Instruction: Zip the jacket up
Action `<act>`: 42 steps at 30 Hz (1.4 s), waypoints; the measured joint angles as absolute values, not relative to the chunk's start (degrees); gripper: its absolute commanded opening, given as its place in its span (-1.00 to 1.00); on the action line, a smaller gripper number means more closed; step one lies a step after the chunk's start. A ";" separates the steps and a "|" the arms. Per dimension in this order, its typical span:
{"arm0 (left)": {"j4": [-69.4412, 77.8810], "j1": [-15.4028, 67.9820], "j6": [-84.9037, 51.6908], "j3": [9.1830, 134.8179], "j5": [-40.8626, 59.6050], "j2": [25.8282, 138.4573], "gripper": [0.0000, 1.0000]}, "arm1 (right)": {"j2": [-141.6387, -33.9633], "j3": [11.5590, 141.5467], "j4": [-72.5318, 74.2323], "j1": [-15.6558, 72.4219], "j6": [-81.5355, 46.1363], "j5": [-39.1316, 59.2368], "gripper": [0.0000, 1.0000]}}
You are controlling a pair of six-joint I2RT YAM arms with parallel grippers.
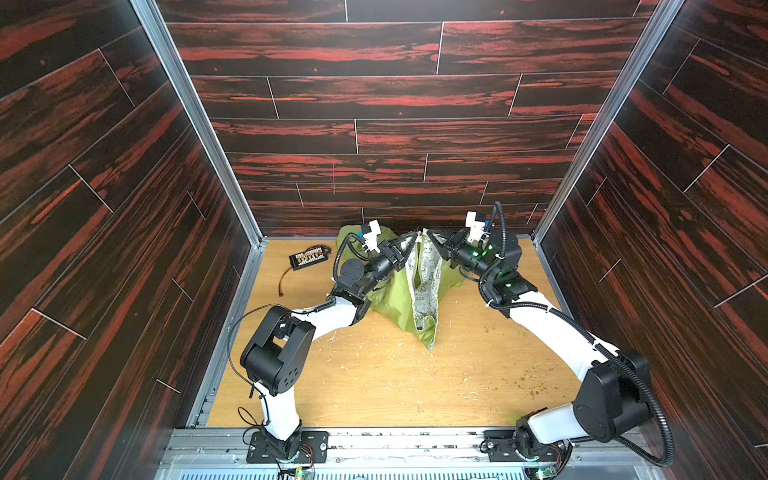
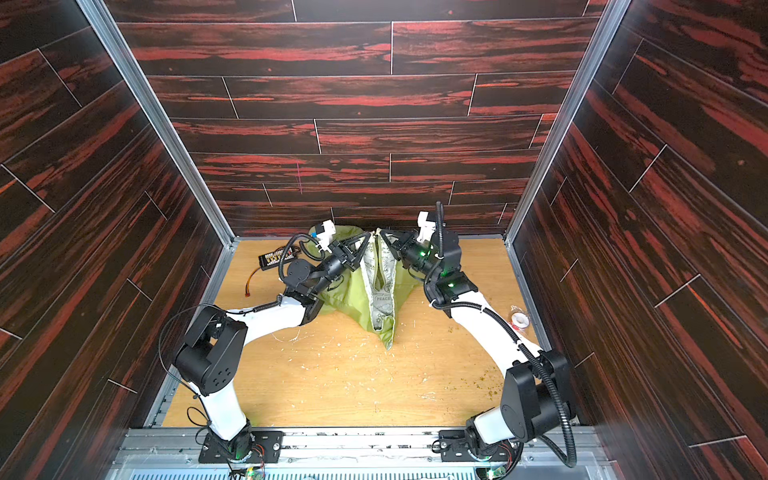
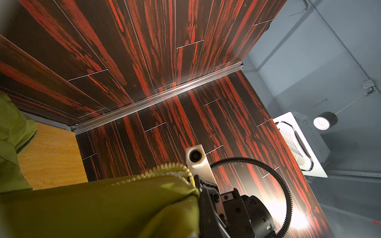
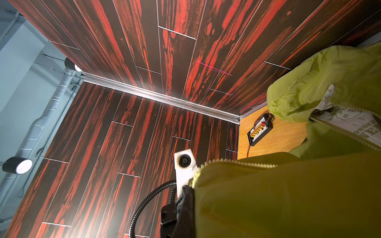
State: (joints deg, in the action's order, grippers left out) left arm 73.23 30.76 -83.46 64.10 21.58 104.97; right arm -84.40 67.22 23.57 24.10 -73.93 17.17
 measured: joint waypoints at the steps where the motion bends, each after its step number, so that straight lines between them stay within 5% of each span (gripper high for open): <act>1: 73.32 30.76 -83.46 64.10 21.58 104.97 -1.00 | -84.40 67.22 23.62 23.94 -74.17 17.17 -1.00; 42: 75.42 30.76 -84.64 64.10 20.73 105.80 -1.00 | -85.91 68.38 24.21 23.79 -75.46 17.72 -1.00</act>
State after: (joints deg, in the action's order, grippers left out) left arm 75.42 30.76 -84.64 64.10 20.73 105.80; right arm -85.91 68.38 24.21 23.79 -75.46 17.72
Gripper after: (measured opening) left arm 0.061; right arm 0.049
